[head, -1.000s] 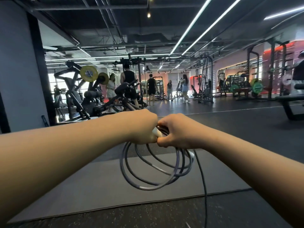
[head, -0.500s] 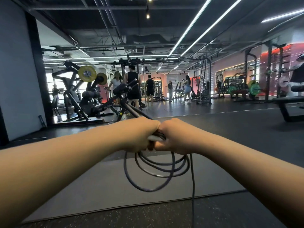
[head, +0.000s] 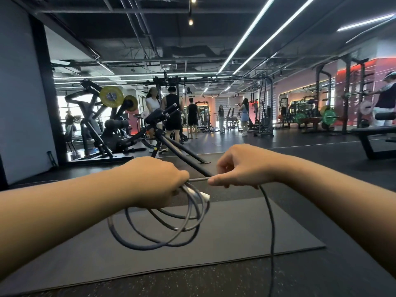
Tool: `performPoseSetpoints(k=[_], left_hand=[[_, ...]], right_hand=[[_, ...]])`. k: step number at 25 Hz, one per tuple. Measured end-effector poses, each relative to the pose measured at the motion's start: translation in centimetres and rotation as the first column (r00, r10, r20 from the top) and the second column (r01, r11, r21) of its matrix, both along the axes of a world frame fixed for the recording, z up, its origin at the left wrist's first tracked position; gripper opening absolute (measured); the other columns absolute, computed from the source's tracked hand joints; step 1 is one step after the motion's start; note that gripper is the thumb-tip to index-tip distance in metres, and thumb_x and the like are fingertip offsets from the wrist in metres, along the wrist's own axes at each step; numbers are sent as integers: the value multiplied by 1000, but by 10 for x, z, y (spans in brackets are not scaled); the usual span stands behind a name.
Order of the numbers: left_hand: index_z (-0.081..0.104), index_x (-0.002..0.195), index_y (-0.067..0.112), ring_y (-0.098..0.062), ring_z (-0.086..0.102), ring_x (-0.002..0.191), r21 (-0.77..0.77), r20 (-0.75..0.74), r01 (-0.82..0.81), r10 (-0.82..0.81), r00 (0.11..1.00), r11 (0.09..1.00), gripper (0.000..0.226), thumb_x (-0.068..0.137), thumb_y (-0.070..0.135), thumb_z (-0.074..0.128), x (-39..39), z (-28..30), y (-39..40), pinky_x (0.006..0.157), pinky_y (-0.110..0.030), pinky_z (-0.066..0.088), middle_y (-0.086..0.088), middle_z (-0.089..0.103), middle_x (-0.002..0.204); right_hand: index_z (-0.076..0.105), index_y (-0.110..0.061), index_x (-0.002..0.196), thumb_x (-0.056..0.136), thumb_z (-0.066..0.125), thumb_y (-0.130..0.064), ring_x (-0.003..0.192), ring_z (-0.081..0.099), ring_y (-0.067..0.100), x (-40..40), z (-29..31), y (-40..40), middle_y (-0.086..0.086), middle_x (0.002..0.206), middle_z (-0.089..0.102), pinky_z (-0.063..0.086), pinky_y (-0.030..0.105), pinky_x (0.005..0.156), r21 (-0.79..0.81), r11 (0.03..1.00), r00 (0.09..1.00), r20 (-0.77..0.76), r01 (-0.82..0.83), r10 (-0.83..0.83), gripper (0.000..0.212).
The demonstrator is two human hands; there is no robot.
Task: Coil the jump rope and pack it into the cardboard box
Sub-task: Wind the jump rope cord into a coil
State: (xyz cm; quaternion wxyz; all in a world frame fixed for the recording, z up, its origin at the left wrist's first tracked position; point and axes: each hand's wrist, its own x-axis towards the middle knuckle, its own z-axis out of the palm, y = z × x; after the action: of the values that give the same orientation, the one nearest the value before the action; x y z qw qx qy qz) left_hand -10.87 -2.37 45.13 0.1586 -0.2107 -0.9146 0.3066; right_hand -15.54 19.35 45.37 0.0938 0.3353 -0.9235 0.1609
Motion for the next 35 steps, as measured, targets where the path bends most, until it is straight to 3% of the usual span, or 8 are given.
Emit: performPoseSetpoints(k=[7,10,12,19,23,27,32,35], left_hand=[[57,99,17,-10,51,66,457,243,-232,130,961,859,38,103,50,39,-24,3,-63,65,-29,44,5,57,79],[52,100,-2,-10,38,54,917,387,-327,-316,866,227,41,98,39,51,-27,-15,-77,52,-24,35,5,43,63],[50,94,6,-11,38,52,885,245,-414,-540,805,-215,28,92,33,54,-18,-25,-65,49,-24,31,3,39,61],[46,86,14,-21,57,66,277,-172,-386,-441,881,-880,26,108,24,35,-8,-24,25,80,-48,54,-3,49,73],[50,105,17,-32,62,95,158,-80,-224,-238,968,-962,18,107,19,32,-23,-12,55,94,-47,49,-16,63,108],[66,110,7,-30,67,89,116,30,-282,-281,959,-952,46,104,38,32,-25,-15,62,82,-40,53,-14,71,110],[66,118,5,-32,66,91,73,-89,-323,-329,940,-944,38,104,19,34,-14,-11,71,82,-44,56,-16,69,116],[69,88,9,-24,65,73,223,-51,-366,-386,921,-903,31,102,12,41,-6,-14,74,74,-35,54,-12,73,80]], right_hand=[[47,-17,55,84,72,-60,45,54,20,-19,2,34,3,48,47,49,23,48,-222,967,991,61,126,-115,58],[53,-17,62,90,72,-46,48,39,18,-22,-7,33,0,55,41,38,28,45,-531,844,974,221,79,48,45],[59,-15,75,98,64,-33,49,30,15,-23,-11,20,-2,61,36,26,28,47,-702,709,918,323,69,230,29],[72,-13,110,104,45,-23,53,30,13,-20,-51,-35,3,70,44,19,30,52,-916,394,764,306,73,568,30],[75,-15,109,83,41,-5,69,40,22,-5,-64,-52,11,98,66,27,31,60,-986,102,550,158,131,820,44],[64,-22,127,88,72,-25,104,68,31,2,-67,-70,16,118,73,52,37,87,-981,193,785,108,-16,610,40],[74,-11,102,89,76,-10,76,74,5,5,-61,-87,4,87,81,56,15,68,-998,57,948,17,-1,316,14],[72,0,103,93,73,-13,78,72,10,1,-58,-91,11,89,75,56,19,68,-999,-34,944,-3,9,329,16]])
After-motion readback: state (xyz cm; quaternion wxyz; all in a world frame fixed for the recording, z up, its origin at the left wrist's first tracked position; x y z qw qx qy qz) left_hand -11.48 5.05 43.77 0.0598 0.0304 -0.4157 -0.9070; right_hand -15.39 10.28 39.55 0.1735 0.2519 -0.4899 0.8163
